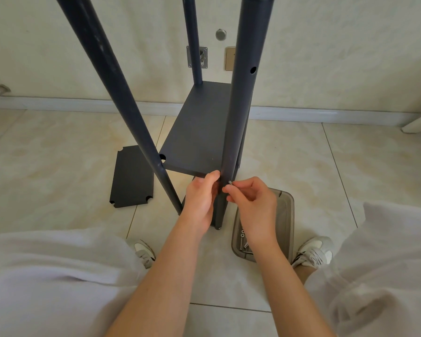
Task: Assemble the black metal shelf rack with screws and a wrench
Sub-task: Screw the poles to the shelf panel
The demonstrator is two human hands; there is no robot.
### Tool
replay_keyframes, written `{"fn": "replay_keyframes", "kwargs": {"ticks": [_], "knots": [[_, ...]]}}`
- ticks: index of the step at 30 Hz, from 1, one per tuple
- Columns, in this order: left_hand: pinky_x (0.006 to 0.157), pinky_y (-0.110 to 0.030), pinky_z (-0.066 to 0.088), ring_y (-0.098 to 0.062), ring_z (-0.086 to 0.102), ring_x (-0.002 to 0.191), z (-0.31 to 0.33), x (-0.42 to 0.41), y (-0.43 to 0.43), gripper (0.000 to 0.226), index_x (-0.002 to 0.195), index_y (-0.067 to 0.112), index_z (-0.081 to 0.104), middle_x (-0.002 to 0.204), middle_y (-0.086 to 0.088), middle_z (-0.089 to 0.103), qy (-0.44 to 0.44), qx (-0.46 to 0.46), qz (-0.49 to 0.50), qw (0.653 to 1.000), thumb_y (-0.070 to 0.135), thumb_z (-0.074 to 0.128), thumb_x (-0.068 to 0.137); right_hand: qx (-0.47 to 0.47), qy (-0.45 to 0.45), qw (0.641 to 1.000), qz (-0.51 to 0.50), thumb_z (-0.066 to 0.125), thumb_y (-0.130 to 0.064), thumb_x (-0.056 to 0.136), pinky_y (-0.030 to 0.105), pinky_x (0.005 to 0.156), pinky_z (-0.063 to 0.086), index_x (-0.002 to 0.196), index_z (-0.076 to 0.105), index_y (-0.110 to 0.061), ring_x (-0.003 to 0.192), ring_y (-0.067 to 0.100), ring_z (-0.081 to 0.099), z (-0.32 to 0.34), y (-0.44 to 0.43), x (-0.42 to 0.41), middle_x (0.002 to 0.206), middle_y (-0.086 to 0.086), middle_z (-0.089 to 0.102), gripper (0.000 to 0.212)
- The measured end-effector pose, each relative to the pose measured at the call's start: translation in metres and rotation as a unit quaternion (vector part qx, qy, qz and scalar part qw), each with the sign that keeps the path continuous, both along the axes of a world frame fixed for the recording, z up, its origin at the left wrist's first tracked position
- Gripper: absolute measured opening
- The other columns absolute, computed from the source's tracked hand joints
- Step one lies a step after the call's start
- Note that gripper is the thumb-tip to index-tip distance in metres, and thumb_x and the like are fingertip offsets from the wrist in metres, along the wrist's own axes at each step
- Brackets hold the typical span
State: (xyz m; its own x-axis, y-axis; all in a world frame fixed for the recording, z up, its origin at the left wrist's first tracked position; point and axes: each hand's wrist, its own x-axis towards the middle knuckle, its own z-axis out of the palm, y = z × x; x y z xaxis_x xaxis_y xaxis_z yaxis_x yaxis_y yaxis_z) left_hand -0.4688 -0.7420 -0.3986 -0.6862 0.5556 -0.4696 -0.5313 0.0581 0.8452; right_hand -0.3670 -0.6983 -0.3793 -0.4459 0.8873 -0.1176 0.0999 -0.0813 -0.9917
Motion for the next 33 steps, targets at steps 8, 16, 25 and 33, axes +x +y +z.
{"fn": "replay_keyframes", "kwargs": {"ticks": [8, 16, 25, 33], "knots": [[0.082, -0.03, 0.051, -0.021, 0.068, 0.097, 0.001, 0.002, 0.001, 0.035, 0.121, 0.0, 0.064, 0.111, -0.017, 0.072, 0.001, -0.012, 0.004, 1.0, 0.027, 0.057, 0.099, 0.056, -0.031, 0.998, -0.02, 0.076, -0.015, 0.085, 0.021, 0.072, 0.057, 0.08, 0.063, -0.024, 0.074, 0.005, 0.07, -0.006, -0.002, -0.007, 0.076, -0.009, 0.071, 0.017], [0.082, -0.029, 0.054, -0.022, 0.069, 0.094, 0.004, 0.003, -0.001, 0.04, 0.123, -0.007, 0.061, 0.106, -0.02, 0.07, 0.014, -0.002, 0.003, 1.0, 0.024, 0.056, 0.1, 0.004, 0.002, 1.0, -0.028, 0.075, -0.013, 0.085, 0.016, 0.069, 0.056, 0.081, 0.065, -0.022, 0.071, 0.008, 0.071, -0.003, -0.002, -0.007, 0.075, -0.005, 0.074, 0.014], [0.097, -0.037, 0.053, -0.03, 0.067, 0.106, 0.004, 0.004, 0.0, 0.04, 0.125, -0.005, 0.059, 0.121, -0.025, 0.066, 0.017, -0.009, 0.0, 1.0, 0.026, 0.056, 0.1, -0.045, 0.022, 0.999, -0.011, 0.077, -0.015, 0.084, 0.022, 0.067, 0.058, 0.085, 0.064, -0.011, 0.066, 0.013, 0.073, 0.001, 0.003, -0.007, 0.073, -0.001, 0.075, 0.014], [0.08, -0.027, 0.051, -0.025, 0.067, 0.105, 0.0, 0.003, -0.001, 0.037, 0.122, 0.002, 0.059, 0.114, -0.016, 0.068, 0.002, -0.013, 0.01, 1.0, 0.031, 0.06, 0.098, 0.011, -0.043, 0.999, 0.019, 0.076, -0.017, 0.085, 0.017, 0.068, 0.055, 0.087, 0.066, -0.022, 0.072, 0.005, 0.071, 0.001, 0.003, 0.001, 0.079, -0.006, 0.073, 0.011]]}}
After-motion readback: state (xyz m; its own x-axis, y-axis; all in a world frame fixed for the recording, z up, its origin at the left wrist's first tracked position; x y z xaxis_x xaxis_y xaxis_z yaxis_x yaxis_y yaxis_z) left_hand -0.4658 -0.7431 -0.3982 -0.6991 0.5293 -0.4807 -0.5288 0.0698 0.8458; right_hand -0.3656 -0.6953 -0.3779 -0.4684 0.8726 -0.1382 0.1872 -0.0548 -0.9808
